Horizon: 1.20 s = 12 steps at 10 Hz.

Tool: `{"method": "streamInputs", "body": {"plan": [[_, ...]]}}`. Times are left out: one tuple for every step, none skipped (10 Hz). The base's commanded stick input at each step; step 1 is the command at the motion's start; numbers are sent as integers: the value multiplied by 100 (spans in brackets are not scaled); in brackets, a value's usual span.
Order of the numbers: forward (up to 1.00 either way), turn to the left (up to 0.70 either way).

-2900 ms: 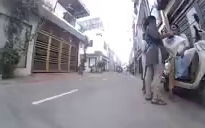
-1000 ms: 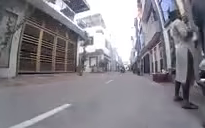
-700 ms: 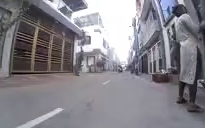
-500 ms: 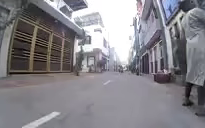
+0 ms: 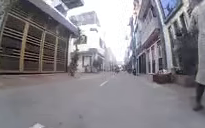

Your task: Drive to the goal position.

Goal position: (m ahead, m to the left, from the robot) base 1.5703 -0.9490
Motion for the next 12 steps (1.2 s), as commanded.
{"method": "streamInputs", "body": {"plan": [[70,-35],[70,-35],[70,-35],[70,-35],[70,-35],[70,-35],[70,-35],[70,-35],[70,-35],[70,-35],[70,-35],[70,-35]]}}
